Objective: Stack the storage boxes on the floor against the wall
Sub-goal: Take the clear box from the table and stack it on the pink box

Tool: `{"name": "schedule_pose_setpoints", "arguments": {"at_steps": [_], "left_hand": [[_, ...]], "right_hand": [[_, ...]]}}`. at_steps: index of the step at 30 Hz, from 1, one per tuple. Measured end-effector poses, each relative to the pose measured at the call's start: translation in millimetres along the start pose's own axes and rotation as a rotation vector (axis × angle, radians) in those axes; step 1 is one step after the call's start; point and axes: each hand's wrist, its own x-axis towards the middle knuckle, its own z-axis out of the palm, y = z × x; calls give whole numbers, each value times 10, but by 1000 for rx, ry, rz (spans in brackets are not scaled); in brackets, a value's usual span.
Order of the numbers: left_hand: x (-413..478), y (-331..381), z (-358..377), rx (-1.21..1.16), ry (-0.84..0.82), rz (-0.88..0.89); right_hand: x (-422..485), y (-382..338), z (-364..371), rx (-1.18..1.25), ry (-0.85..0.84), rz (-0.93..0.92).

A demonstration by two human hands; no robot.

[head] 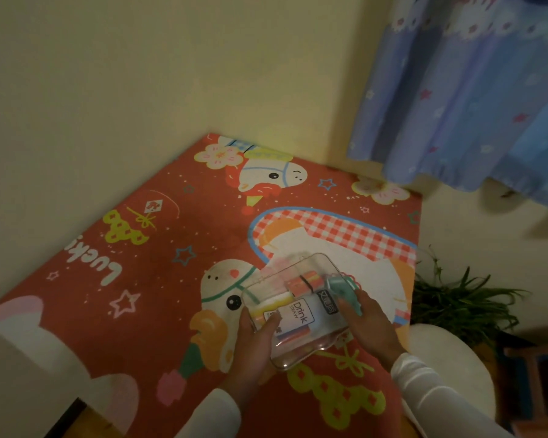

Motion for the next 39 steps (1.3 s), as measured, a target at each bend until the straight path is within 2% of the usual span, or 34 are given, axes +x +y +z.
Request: {"name": "schedule_pose_setpoints", "arguments": {"at_steps": [6, 13, 27, 32, 34, 39], "left_hand": [[85, 73, -103, 0, -57, 3], [199, 135, -159, 105, -76, 26], [291, 155, -244, 250, -109, 80], [361, 146, -295, 317, -82, 102], [379, 145, -303, 312, -50, 94], [417, 92, -294, 320, 3, 56]], "right_hand": [[-329, 96, 99, -11, 16, 51], [-631, 136, 255, 45, 78, 8], [-968, 195, 440, -23, 131, 92], [-842, 215, 402, -95, 267, 66], [-719, 186, 369, -72, 306, 70], [-466, 92, 413, 147, 260, 104]]}}
